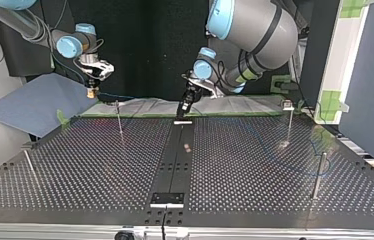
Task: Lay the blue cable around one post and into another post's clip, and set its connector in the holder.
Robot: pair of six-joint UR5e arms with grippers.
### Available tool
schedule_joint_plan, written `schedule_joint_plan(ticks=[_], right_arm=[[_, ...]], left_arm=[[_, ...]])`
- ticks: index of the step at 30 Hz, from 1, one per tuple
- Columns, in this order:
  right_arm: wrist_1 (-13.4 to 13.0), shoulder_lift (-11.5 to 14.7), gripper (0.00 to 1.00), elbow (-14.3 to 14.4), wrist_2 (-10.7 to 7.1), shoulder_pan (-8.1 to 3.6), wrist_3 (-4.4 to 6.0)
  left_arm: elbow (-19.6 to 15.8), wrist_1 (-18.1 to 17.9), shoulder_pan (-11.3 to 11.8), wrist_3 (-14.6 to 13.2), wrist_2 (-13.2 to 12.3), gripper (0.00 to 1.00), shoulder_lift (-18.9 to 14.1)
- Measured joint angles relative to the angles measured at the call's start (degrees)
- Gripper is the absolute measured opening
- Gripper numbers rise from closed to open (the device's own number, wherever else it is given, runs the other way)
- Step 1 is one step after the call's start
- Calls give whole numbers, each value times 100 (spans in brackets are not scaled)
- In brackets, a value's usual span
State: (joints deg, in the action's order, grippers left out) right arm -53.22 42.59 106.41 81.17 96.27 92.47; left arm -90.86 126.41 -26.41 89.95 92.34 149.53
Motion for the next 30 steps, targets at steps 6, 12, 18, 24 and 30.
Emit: schedule_joint_plan(ticks=[6, 12, 18, 24, 30], right_arm=[[-12, -1, 0, -1, 12, -28, -13], [-24, -1, 0, -1, 22, -43, -22], [-45, 0, 0, -2, 43, -76, -25], [-37, -1, 0, -1, 48, -91, -26], [-32, -1, 0, -1, 49, -93, -26]], left_arm=[[0, 14, 8, -5, -193, 31, 0], [0, 16, 12, 2, -458, 31, 0], [0, 16, 13, -5, -729, 31, 0], [0, 16, 11, 0, -864, 31, 0], [0, 16, 11, 11, -874, 25, 0]])
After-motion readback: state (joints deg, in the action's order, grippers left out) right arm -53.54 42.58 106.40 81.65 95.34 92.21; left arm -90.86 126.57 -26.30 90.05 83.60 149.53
